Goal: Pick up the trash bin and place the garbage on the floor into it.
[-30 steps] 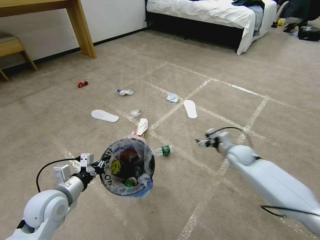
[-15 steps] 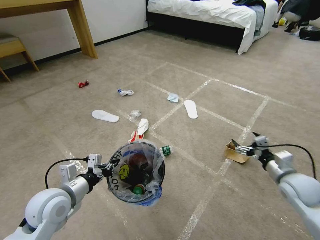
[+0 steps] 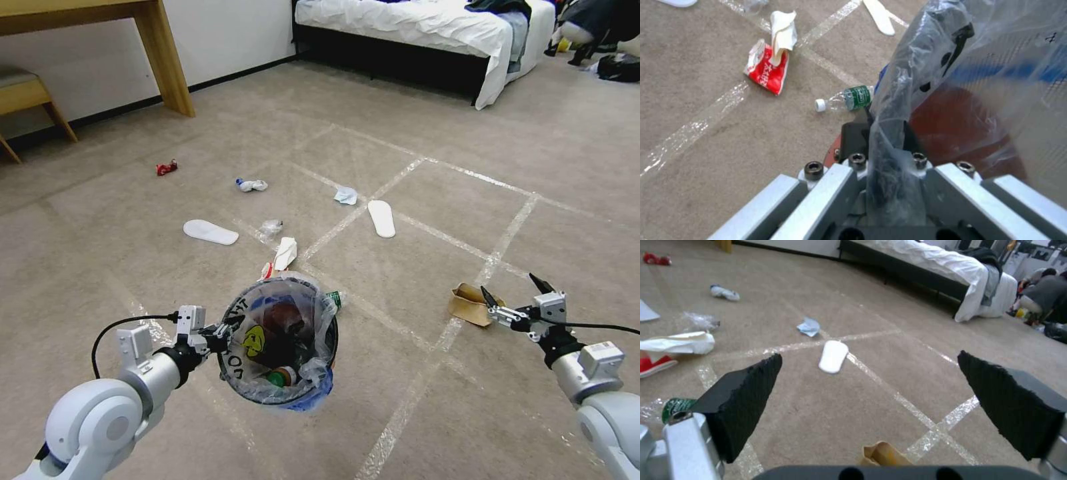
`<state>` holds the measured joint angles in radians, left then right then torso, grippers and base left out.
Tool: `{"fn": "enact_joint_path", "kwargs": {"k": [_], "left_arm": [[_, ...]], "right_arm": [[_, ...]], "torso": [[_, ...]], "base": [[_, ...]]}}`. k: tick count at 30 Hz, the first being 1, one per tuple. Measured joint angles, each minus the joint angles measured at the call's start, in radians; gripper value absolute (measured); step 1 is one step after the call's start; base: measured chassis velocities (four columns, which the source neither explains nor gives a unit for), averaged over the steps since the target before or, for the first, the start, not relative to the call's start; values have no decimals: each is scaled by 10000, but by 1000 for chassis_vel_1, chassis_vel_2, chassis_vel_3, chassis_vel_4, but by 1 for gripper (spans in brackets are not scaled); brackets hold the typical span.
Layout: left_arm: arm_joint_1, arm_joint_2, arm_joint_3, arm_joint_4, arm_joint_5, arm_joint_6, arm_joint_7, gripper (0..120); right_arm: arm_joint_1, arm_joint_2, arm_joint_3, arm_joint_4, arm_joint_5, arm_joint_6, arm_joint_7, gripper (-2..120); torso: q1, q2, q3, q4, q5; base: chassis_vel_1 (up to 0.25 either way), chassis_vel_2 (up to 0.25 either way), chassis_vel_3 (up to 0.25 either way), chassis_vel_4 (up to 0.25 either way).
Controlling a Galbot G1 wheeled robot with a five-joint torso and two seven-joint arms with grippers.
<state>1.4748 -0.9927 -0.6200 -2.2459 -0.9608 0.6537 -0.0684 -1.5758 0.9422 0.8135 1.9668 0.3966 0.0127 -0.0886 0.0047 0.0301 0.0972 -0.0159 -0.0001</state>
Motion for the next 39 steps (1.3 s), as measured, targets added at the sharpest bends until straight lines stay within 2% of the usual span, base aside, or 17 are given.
{"fn": "enact_joint_path", "kwargs": {"k": [12,28,39], "left_arm": [[244,-74,-93,-224,267,-53,13,1],[250,-152,-37,-240,354,-113,72,1],[268,-99,-84,-223,363,-155,83,1]], "right_arm": [[-121,276,-134,98,-158,223,-112,100],[-508,335,233,285,-64,364,-618,100],[-406,343,16,254,-97,404,-609,100]], "torso": [[0,0,0,0,1],[-1,1,-1,-1,1],[3,-1,3,0,-2]], "base": [[0,0,0,0],[-9,6,6,-5],[-191,188,195,-180]]}}
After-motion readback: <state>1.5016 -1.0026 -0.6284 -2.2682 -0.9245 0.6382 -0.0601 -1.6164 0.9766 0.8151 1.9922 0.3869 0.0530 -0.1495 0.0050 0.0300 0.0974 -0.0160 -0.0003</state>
